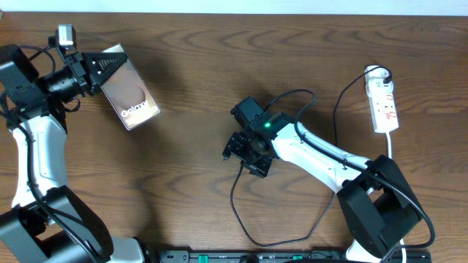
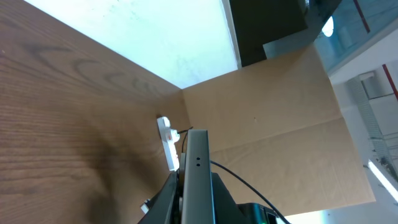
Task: Plug charger to phone and switch on socket
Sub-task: 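Move the right gripper down over the black cable's connector end, then close the right gripper on the cable just behind the USB-C plug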
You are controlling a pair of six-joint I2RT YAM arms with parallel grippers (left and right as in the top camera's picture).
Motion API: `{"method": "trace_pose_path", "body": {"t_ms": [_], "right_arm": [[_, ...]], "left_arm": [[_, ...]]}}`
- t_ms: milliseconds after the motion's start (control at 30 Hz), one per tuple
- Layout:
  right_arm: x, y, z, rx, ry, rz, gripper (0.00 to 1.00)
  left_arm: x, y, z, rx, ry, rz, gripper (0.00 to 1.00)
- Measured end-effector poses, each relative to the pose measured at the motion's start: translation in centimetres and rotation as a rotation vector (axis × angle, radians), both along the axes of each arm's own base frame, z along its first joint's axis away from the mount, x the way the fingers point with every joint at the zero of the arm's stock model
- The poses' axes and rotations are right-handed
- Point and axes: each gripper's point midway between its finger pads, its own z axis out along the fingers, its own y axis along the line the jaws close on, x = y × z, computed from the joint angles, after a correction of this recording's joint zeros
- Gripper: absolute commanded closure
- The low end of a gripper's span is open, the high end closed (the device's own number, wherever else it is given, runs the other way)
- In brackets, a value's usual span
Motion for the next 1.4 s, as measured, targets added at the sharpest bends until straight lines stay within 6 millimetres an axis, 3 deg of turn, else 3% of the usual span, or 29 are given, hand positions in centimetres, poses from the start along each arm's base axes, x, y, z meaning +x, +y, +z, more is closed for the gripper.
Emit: {"method": "trace_pose_path", "body": {"t_ms": [133,233,467,700,1067,1400], "right_arm": [[-0.1,-0.3,-0.1,-0.017,0.001,-0.005,0.24],[0.1,-0.5,-0.2,-0.026,-0.004,-0.010,0.30],[0.4,-0.7,-0.4,-0.055,-0.031,-0.014,0.31],[0.8,-0.1,-0.5,-0.085,-0.104,0.002,0.37],[1.1,-0.2,-0.6,-0.133,-0.160,0.010,0.34],[0.7,0.1,-0.6,-0.112,-0.139,0.017,0.25]], "left_arm": [[0.0,0.0,0.0,0.000,0.000,0.000,0.93],[0.0,0.0,0.0,0.000,0.000,0.000,0.93],[0.0,0.0,0.0,0.001,-0.001,0.000,0.92],[0.0,0.0,0.0,0.008,-0.014,-0.001,0.93],[-0.1,-0.1,-0.2,0.001,-0.001,-0.004,0.93],[-0.1,-0.1,-0.2,0.000,0.001,-0.004,0.92]]}}
